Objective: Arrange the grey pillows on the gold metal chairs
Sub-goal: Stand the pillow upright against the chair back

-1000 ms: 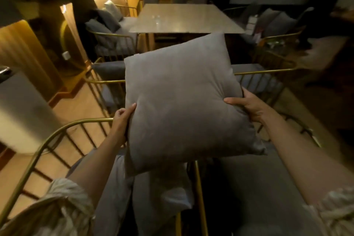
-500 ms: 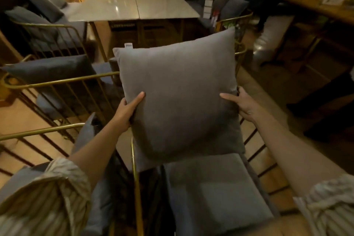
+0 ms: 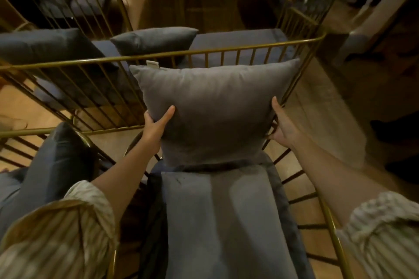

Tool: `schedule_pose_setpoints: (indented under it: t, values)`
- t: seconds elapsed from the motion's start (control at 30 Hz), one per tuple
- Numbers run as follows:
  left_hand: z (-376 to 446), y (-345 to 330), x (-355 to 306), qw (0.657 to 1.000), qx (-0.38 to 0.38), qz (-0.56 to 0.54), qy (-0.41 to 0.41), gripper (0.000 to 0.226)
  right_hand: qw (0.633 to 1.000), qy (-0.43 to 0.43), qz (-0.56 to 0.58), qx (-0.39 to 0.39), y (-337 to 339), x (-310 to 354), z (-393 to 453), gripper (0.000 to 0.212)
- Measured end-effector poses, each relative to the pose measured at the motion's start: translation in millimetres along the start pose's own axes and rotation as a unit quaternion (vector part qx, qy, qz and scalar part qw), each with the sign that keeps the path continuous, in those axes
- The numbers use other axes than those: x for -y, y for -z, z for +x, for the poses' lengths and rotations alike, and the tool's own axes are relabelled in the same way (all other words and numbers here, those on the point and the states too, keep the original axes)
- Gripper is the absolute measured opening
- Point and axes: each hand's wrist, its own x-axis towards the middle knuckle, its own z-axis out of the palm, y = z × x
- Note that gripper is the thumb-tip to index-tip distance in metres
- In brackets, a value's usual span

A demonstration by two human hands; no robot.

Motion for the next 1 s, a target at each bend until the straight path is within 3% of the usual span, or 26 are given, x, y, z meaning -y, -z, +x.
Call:
schedule_pose_setpoints:
  t: [0.13, 0.33, 0.57, 0.7, 0.77, 0.87, 1.0]
  values:
    - [20, -11, 39, 0.997, -0.030, 0.044, 0.056, 0.107, 0.997, -0.062, 0.032, -0.013, 14, -34, 39, 0.111]
    - [39, -25, 71, 0.991, -0.070, 0.093, 0.064, 0.106, 0.996, -0.089, 0.020, -0.025, 19, -70, 57, 0.093]
    - [32, -23, 64, 0.988, -0.075, 0.116, 0.075, 0.106, 0.991, -0.065, -0.037, -0.107, 9, -75, 50, 0.124]
    - [-4, -10, 63, 0.978, -0.092, 0.173, 0.066, 0.090, 0.982, -0.061, -0.115, -0.138, -3, -92, 25, 0.077]
    - [-26, 5, 63, 0.962, -0.140, 0.227, 0.058, 0.080, 0.968, -0.109, -0.199, -0.103, -14, -106, 11, 0.061]
    - [-64, 48, 58, 0.957, -0.179, 0.225, 0.037, 0.059, 0.937, -0.153, -0.315, 0.007, -48, -118, -16, 0.058]
    - [-116, 133, 35, 0.937, -0.247, 0.237, -0.064, 0.031, 0.929, -0.132, -0.332, 0.096, -115, -115, -44, 0.056]
